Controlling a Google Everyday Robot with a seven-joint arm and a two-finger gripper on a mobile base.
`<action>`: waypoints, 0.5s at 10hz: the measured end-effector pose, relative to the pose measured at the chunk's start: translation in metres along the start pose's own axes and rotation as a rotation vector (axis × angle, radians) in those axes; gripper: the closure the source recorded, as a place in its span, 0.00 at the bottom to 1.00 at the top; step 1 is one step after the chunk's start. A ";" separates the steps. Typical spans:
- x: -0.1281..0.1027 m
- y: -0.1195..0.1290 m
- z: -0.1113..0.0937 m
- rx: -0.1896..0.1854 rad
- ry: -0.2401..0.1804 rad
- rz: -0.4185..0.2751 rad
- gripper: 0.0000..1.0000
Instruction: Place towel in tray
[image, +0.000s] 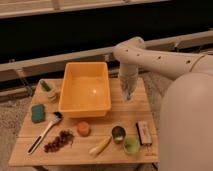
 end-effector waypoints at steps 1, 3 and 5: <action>-0.005 0.018 -0.011 -0.006 -0.018 -0.035 1.00; -0.016 0.065 -0.021 -0.023 -0.046 -0.119 1.00; -0.026 0.111 -0.020 -0.041 -0.061 -0.207 1.00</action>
